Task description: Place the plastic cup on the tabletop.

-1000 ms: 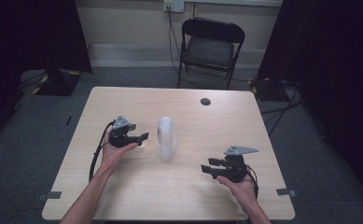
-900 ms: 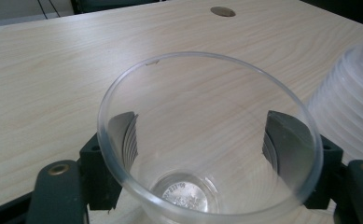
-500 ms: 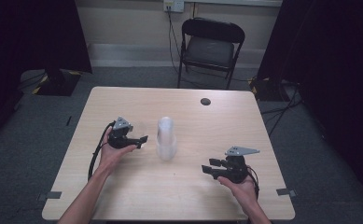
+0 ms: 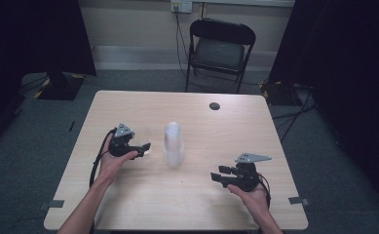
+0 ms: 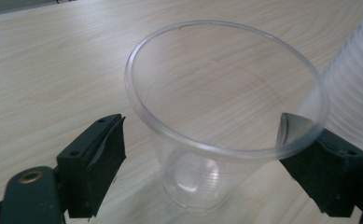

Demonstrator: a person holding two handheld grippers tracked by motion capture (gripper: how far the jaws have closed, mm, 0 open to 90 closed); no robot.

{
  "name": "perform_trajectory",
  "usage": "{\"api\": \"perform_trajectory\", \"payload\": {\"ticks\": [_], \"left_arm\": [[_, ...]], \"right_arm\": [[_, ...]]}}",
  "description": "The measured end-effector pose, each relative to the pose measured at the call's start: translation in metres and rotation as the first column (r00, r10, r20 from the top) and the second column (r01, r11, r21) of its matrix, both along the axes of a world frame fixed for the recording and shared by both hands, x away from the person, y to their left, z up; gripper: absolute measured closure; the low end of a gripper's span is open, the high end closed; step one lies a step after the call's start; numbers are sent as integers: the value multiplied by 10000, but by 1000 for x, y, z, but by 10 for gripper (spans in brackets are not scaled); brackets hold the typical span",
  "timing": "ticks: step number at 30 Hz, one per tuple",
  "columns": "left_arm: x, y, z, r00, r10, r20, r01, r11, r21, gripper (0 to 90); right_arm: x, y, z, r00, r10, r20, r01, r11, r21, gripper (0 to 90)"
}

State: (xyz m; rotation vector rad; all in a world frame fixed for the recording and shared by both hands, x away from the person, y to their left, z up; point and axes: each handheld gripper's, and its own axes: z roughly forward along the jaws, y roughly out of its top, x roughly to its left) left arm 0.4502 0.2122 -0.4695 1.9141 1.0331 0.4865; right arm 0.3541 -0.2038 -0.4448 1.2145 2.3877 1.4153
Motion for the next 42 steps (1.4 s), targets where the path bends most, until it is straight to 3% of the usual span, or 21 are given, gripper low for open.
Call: {"api": "perform_trajectory", "payload": {"ticks": [2, 7, 9, 12, 15, 17, 19, 25, 31, 38, 39, 42], "left_arm": [[-2, 2, 1, 10000, 14, 25, -14, 9999, 157, 157], [-7, 6, 0, 9997, 164, -188, -165, 9999, -46, 157], [-13, 10, 1, 9998, 138, -149, -136, 9998, 116, 157], [-16, 13, 3, 9994, 286, -213, -288, 9996, -78, 157], [-20, 17, 7, 9994, 236, -252, -231, 9995, 194, 160], [-24, 19, 9, 9980, 399, -494, -388, 9990, 238, 161], [-27, 21, 12, 9982, 400, -454, -389, 9989, 263, 161], [-46, 26, 23, 9980, 335, -538, -306, 9981, 526, 165], [-59, 31, 31, 9955, 325, -889, -311, 9994, 172, 186], [-82, 31, 39, 9970, 155, -754, -142, 9997, 181, 186], [-89, 33, 40, 9974, 250, -680, -226, 9991, 358, 186], [-96, 35, 41, 9969, 325, -723, -299, 9989, 371, 186]], "right_arm": [[0, 0, 0, 10000, -29, -9, 29, 10000, -16, 498], [0, -1, 0, 10000, -71, -1, 71, 10000, -22, 498], [1, -2, -1, 9999, -117, 9, 117, 9999, -29, 495], [1, -2, -1, 9999, -160, -12, 160, 9999, -52, 483], [2, -4, -2, 9998, -208, 31, 208, 9997, -84, 479], [2, -6, -3, 9994, -357, 38, 357, 9993, -145, 472], [2, -7, -3, 9992, -400, 18, 401, 9991, -133, 472], [3, -11, -3, 9979, -628, 134, 629, 9980, -93, 460], [3, -12, -3, 9968, -786, 136, 787, 9969, -81, 445], [3, -14, -5, 9948, -1013, 128, 1014, 9948, -107, 422], [1, -16, -5, 9939, -1099, 122, 1100, 9939, -111, 421], [-1, -19, -5, 9929, -1180, 142, 1182, 9929, -148, 421]]}}
